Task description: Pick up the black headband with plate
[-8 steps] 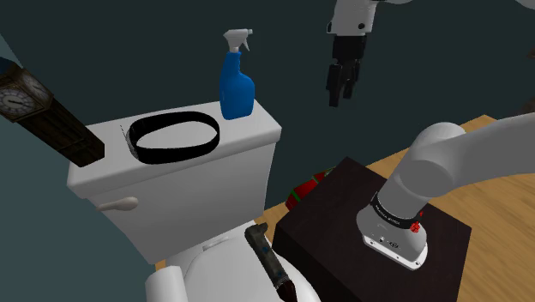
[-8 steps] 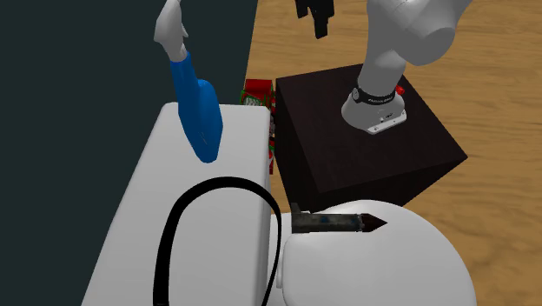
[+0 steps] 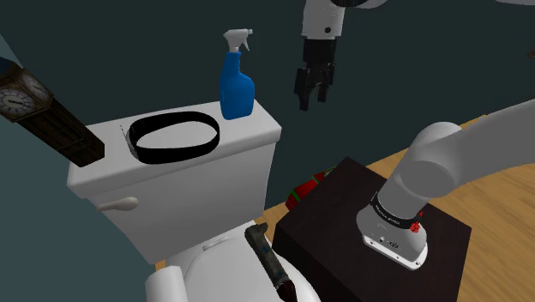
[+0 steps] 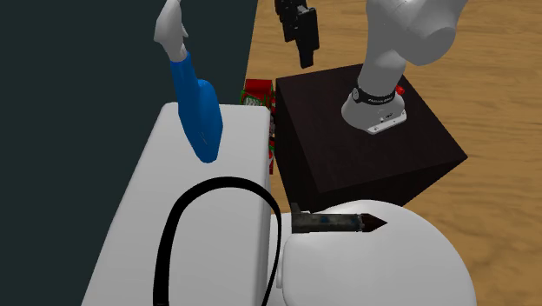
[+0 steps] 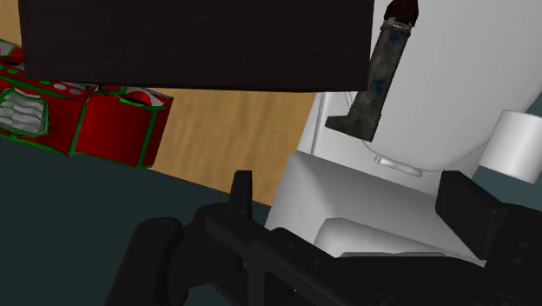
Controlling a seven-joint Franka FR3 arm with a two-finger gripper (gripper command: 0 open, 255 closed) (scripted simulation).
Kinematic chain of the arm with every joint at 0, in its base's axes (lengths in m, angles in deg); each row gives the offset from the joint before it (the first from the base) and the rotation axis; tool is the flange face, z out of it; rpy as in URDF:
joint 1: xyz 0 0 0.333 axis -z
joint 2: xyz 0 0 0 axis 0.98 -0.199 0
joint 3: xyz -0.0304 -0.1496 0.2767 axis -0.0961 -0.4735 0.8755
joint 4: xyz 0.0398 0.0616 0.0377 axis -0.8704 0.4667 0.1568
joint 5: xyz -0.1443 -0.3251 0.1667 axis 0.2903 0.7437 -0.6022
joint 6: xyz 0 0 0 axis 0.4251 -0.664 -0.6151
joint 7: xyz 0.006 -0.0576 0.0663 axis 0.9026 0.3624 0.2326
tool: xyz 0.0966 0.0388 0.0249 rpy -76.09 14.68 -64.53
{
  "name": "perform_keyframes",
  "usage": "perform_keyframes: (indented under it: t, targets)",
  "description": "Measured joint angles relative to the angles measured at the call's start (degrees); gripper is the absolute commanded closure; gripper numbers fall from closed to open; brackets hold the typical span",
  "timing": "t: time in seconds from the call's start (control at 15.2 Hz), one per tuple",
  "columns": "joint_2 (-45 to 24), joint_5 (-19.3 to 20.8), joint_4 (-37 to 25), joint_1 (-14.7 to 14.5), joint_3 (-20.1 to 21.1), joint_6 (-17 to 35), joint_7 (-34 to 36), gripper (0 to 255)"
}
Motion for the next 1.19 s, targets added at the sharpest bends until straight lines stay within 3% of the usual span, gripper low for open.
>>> perform_keyframes:
  t: [0.59,1.19]
  targets:
    - [-15.40,-1.20,-10.20,-0.79,9.17,9.60,12.37,0]
    - [-33.87,5.53,-26.35,-1.86,16.20,14.77,26.55,0]
